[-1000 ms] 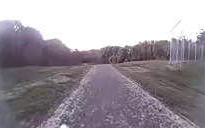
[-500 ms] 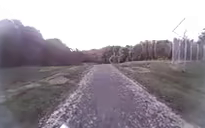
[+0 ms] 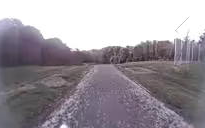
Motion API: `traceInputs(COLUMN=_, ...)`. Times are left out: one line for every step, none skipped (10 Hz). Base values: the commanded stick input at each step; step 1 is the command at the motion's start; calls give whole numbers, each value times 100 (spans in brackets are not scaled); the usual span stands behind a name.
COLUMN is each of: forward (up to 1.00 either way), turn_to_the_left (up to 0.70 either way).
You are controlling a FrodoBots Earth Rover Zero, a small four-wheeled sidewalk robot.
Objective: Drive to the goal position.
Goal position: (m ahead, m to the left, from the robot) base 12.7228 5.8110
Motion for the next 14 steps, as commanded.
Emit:
traceInputs(forward=50, turn_to_the_left=-25)
traceInputs(forward=50, turn_to_the_left=0)
traceInputs(forward=50, turn_to_the_left=0)
traceInputs(forward=50, turn_to_the_left=0)
traceInputs(forward=50, turn_to_the_left=0)
traceInputs(forward=50, turn_to_the_left=0)
traceInputs(forward=50, turn_to_the_left=0)
traceInputs(forward=50, turn_to_the_left=0)
traceInputs(forward=50, turn_to_the_left=0)
traceInputs(forward=50, turn_to_the_left=0)
traceInputs(forward=50, turn_to_the_left=0)
traceInputs(forward=50, turn_to_the_left=0)
traceInputs(forward=50, turn_to_the_left=0)
traceInputs(forward=50, turn_to_the_left=0)
